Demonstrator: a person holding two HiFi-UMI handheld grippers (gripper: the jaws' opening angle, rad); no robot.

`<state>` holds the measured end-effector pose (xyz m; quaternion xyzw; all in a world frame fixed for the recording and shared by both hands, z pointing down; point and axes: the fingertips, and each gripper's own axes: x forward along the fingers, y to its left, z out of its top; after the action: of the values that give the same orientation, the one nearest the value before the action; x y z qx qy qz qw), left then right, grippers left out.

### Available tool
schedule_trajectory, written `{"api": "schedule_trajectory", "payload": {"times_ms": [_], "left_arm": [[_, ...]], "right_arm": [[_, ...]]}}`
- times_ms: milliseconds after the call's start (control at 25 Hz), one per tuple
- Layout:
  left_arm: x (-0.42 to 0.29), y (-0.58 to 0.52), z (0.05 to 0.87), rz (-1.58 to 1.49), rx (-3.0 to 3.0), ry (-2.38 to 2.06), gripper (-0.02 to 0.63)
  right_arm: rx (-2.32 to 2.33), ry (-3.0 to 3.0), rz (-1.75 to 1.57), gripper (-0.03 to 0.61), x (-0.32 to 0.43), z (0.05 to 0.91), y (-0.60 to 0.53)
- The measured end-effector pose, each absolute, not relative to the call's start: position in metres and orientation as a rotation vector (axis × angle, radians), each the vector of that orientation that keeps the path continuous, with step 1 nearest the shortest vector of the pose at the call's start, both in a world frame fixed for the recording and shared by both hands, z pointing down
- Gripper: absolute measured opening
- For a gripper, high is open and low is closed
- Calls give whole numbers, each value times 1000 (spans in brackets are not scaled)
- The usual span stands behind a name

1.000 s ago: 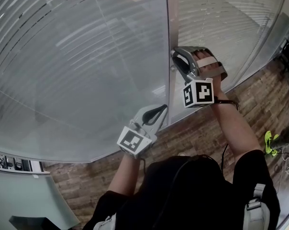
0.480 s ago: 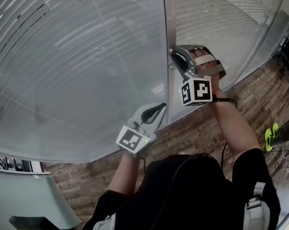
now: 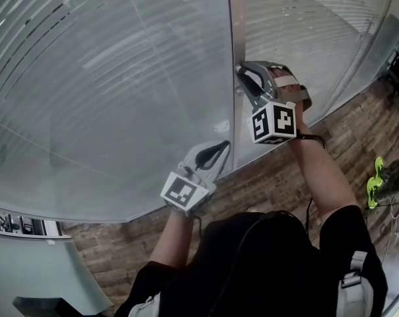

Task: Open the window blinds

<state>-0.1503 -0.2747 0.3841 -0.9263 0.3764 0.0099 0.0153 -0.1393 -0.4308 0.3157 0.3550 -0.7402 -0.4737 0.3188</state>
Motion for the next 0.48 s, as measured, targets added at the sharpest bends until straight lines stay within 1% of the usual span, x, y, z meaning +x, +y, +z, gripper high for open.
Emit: {"api": "schedule_trajectory", "payload": {"times_ms": [280,480], "left_arm": [[-150,-275,385,28,-2883,1169,5],[-148,-275,384,35,-2884,1163,5]], "right_arm": [[993,-2106,-1092,127,-138,312,-431],[1079,-2307,-868,127,-134,308,-431]]}}
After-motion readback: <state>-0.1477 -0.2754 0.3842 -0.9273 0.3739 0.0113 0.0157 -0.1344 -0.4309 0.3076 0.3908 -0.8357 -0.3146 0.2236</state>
